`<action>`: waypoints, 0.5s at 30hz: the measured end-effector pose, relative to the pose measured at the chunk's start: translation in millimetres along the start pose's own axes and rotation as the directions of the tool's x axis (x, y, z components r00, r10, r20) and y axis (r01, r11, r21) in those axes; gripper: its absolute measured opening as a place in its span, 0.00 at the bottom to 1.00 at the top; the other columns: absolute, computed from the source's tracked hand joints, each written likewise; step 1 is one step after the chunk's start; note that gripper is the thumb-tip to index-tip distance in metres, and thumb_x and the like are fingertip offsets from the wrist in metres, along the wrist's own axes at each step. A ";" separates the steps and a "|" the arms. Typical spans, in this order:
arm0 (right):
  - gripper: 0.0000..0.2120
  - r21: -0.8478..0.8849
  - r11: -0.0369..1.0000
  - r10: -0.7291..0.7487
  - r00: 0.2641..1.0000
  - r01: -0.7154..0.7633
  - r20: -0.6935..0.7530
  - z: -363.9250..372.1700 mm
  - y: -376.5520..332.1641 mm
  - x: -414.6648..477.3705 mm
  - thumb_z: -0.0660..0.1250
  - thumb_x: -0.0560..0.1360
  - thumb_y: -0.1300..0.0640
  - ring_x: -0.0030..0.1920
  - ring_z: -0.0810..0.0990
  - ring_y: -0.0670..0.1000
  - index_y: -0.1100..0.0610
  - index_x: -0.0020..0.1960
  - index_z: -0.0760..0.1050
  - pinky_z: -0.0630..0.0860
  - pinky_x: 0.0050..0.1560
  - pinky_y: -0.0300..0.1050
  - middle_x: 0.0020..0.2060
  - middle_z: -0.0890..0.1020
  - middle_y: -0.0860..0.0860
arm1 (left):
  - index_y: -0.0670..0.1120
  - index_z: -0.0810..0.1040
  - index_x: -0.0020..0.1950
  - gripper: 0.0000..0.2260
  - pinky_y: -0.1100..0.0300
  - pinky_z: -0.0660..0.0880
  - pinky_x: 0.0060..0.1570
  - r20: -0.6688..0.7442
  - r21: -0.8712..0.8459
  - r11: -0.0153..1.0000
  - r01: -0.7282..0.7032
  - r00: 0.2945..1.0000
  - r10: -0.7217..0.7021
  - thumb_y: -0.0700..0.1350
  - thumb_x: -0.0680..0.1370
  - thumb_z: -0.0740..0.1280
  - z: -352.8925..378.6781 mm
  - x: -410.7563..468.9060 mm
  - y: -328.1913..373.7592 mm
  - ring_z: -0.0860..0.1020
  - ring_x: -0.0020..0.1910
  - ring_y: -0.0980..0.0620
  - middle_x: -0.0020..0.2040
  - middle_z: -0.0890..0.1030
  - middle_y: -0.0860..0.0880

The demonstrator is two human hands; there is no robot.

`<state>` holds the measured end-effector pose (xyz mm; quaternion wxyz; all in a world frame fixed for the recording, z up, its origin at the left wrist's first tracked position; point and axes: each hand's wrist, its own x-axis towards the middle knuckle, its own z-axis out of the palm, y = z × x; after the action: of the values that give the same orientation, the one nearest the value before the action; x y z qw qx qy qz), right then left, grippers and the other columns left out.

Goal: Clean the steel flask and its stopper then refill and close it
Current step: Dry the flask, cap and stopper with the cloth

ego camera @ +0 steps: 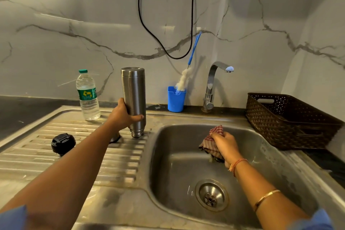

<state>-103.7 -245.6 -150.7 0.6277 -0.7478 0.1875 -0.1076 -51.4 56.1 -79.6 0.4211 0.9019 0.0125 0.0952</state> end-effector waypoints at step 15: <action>0.10 -0.022 1.000 0.017 1.000 -0.017 -0.001 0.1 -3.1 -4.8 0.65 0.75 0.52 0.42 0.83 0.59 0.57 0.50 0.77 0.81 0.45 0.61 0.43 0.83 0.57 | 0.47 0.44 0.75 0.46 0.44 0.70 0.65 0.039 -0.149 0.988 -0.040 0.998 0.046 0.42 0.70 0.75 3.3 1.3 -8.0 0.71 0.66 0.41 0.69 0.69 0.39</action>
<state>-107.5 -243.1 -147.4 0.6204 -0.7530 0.1953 -0.1002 -49.1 58.9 -87.5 0.4848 0.8701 -0.0231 0.0858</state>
